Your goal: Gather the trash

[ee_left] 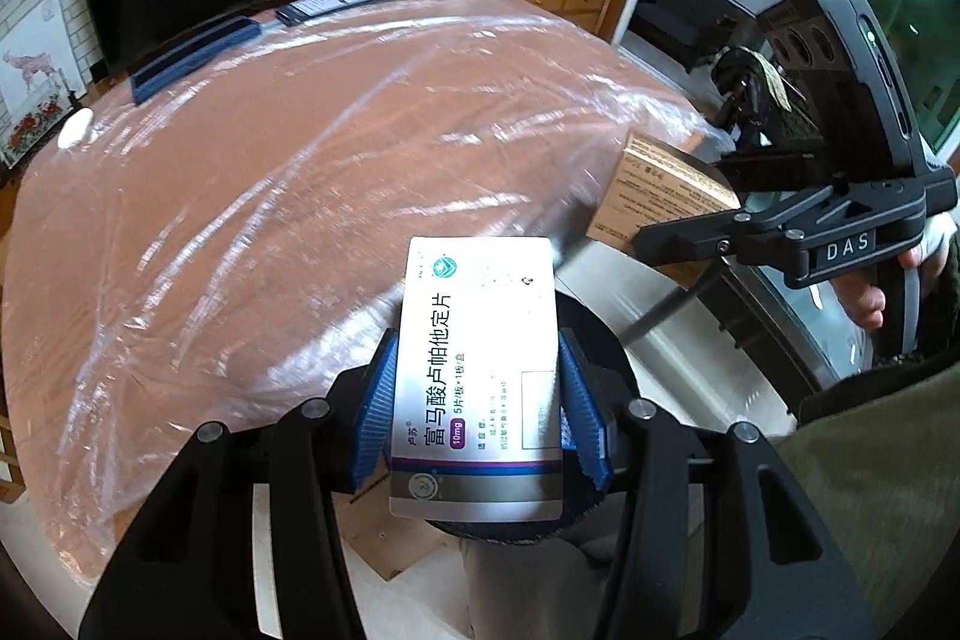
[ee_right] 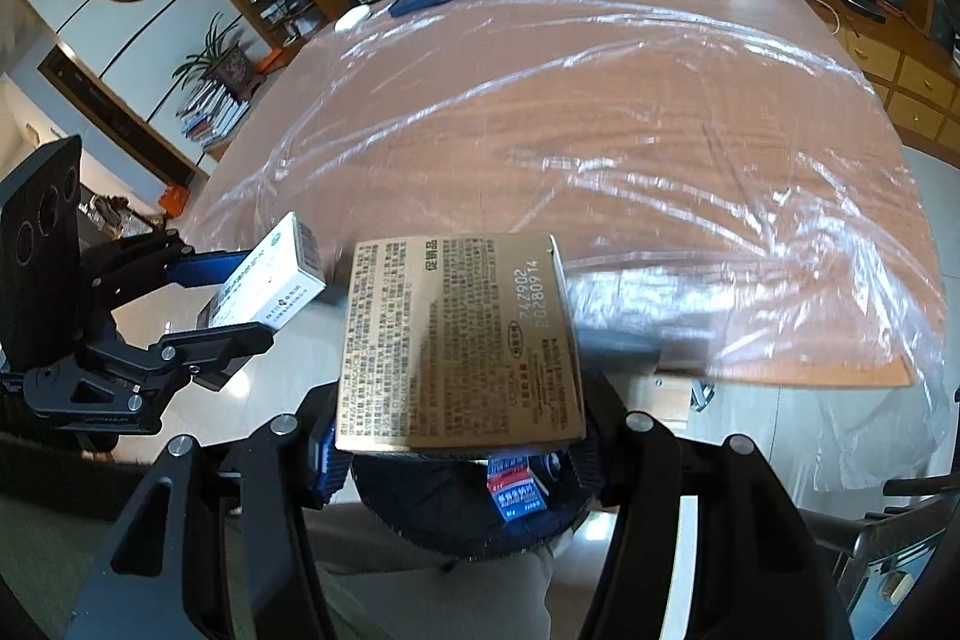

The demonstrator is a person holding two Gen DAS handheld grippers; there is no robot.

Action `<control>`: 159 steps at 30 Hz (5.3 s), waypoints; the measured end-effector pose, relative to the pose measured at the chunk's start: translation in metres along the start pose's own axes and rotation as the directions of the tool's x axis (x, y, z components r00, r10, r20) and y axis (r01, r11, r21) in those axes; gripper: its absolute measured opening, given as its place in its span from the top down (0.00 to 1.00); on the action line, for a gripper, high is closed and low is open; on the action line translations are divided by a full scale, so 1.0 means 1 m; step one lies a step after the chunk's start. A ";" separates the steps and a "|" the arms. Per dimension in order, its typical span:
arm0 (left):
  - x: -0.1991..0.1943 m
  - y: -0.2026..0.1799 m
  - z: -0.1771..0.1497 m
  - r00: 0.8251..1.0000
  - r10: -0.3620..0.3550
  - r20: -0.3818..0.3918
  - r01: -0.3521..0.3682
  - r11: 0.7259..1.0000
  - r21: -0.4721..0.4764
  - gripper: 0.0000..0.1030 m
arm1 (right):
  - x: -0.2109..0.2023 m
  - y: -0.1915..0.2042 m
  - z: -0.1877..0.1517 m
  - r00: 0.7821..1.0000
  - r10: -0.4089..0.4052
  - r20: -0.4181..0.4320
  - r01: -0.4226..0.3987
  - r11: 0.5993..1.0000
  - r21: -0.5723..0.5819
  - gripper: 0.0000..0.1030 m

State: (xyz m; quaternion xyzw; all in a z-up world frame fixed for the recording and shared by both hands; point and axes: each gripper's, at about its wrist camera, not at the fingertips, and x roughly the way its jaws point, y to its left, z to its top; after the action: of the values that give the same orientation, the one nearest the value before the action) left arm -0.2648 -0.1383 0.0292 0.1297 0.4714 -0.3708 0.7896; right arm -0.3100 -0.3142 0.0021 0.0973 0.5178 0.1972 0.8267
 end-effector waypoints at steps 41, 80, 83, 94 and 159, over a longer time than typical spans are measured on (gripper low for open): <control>0.105 -0.005 -0.054 0.963 0.075 -0.258 -0.067 0.997 0.040 0.50 | 0.101 -0.002 -0.048 0.969 -0.075 -0.234 0.060 0.996 -0.071 0.44; -0.086 0.064 0.058 0.923 0.220 0.316 -0.148 0.960 -0.236 0.06 | -0.050 0.003 0.097 0.929 -0.177 0.326 0.182 0.983 0.014 0.04; -0.082 0.071 0.071 0.893 0.288 0.345 -0.199 0.942 -0.269 0.06 | -0.054 -0.003 0.111 0.902 -0.222 0.371 0.226 0.973 0.034 0.04; -0.062 0.142 0.094 0.869 0.419 0.264 -0.288 0.861 -0.418 0.06 | -0.025 -0.071 0.163 0.873 -0.336 0.354 0.308 0.942 0.135 0.04; 0.039 0.285 0.077 0.861 0.507 -0.043 -0.450 0.720 -0.528 0.01 | 0.086 -0.194 0.230 0.838 -0.521 0.160 0.487 0.848 0.209 0.03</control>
State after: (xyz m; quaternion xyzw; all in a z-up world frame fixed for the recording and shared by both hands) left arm -0.0021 -0.0020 -0.0041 0.0090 0.4619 -0.0185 0.8867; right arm -0.0275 -0.4424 -0.0366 0.0435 0.4486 -0.0815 0.8889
